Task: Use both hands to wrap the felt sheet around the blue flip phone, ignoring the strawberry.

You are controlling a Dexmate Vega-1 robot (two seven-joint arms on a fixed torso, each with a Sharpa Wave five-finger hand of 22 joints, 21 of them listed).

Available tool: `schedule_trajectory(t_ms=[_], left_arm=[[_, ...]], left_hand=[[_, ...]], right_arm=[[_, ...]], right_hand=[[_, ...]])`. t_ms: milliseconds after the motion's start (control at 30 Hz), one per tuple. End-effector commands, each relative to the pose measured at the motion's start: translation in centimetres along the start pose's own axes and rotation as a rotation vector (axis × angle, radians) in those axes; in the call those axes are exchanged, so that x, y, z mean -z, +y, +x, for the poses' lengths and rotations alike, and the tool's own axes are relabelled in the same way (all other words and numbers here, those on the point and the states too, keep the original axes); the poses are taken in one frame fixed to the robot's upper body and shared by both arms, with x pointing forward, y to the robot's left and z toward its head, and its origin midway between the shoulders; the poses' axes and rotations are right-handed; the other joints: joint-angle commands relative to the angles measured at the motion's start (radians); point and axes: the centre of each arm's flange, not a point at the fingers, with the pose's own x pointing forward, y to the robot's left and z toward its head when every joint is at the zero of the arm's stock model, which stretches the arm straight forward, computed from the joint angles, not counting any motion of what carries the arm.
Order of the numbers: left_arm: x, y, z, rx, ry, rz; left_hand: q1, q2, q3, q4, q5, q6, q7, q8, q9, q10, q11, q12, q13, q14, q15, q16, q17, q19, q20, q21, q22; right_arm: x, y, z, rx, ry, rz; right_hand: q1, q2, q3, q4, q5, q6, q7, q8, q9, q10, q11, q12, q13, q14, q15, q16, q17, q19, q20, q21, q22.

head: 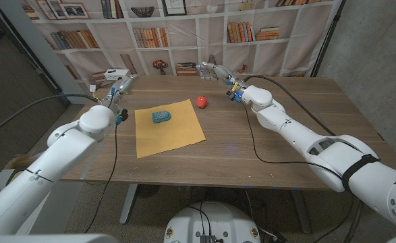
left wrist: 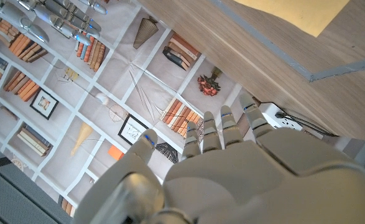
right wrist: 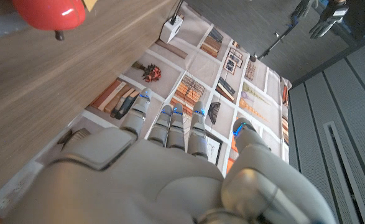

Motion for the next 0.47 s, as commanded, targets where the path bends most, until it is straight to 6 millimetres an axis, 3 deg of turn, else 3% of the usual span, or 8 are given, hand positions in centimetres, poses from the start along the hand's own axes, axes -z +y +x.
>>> schedule_trajectory(t_ms=[33,100,200,300,467], left_arm=[[0.8,2.3,0.3,0.103,-0.164,-0.150],[0.6,2.3,0.3,0.110,-0.196,-0.122],[0.5,2.2,0.4,0.131,-0.210,-0.126],[0.9,1.9,0.8,0.150,-0.197,-0.167],[1.8,1.4,2.0,0.207,-0.172,-0.308]], left_hand=[[-0.003,-0.012,-0.001,-0.006,0.002,-0.012,-0.008,0.001,0.002,-0.024,-0.002,0.001,0.000,-0.041,0.009,-0.006,0.002,-0.034,0.000,-0.020,0.004],[-0.006,-0.012,-0.001,-0.007,0.003,-0.013,-0.011,0.004,0.001,-0.039,-0.009,0.000,-0.001,-0.072,0.010,-0.008,0.002,-0.047,0.001,-0.031,0.005],[-0.007,-0.012,-0.001,-0.008,0.004,-0.024,-0.026,0.002,0.001,-0.051,-0.018,0.000,-0.002,-0.089,0.007,-0.008,0.001,-0.051,0.001,-0.036,0.005],[-0.011,-0.014,-0.002,-0.010,0.005,-0.066,-0.045,-0.005,0.000,-0.087,-0.030,-0.003,-0.004,-0.119,0.005,-0.005,0.000,-0.059,0.002,-0.049,0.005],[-0.016,-0.014,-0.004,-0.013,0.007,-0.150,-0.061,-0.013,-0.002,-0.136,-0.030,-0.004,-0.007,-0.145,0.018,-0.001,-0.002,-0.059,0.001,-0.063,0.006]], right_arm=[[-0.7,-2.8,-2.7,0.217,-0.015,0.037],[-0.5,-3.2,-3.2,0.251,-0.013,0.045],[-0.4,-3.8,-4.2,0.313,-0.009,0.034],[0.0,-4.4,-4.9,0.368,-0.021,0.040],[0.3,-4.7,-6.1,0.390,-0.058,0.054]], right_hand=[[-0.008,-0.016,-0.002,-0.006,-0.004,-0.006,0.000,0.005,0.003,-0.002,0.000,0.001,-0.001,0.003,0.002,0.001,0.004,-0.006,-0.001,-0.003,0.002],[-0.014,-0.025,-0.008,-0.007,-0.005,-0.008,-0.002,0.006,0.003,-0.001,-0.001,0.003,-0.001,0.002,0.001,0.002,0.005,-0.020,-0.001,-0.008,0.001],[-0.025,-0.034,-0.022,-0.013,0.000,-0.007,-0.006,0.014,0.002,-0.004,-0.008,0.009,-0.002,-0.007,0.003,0.006,0.007,-0.147,-0.007,-0.031,0.000],[-0.028,-0.032,-0.026,-0.016,0.002,0.005,-0.008,0.019,0.002,0.002,-0.011,0.013,-0.003,-0.029,-0.001,0.002,0.007,-0.196,-0.051,-0.027,0.000],[-0.029,-0.032,-0.028,-0.018,0.003,0.008,-0.007,0.020,0.002,0.000,-0.008,0.013,-0.004,-0.039,-0.010,0.001,0.007,-0.169,-0.060,-0.008,0.001]])
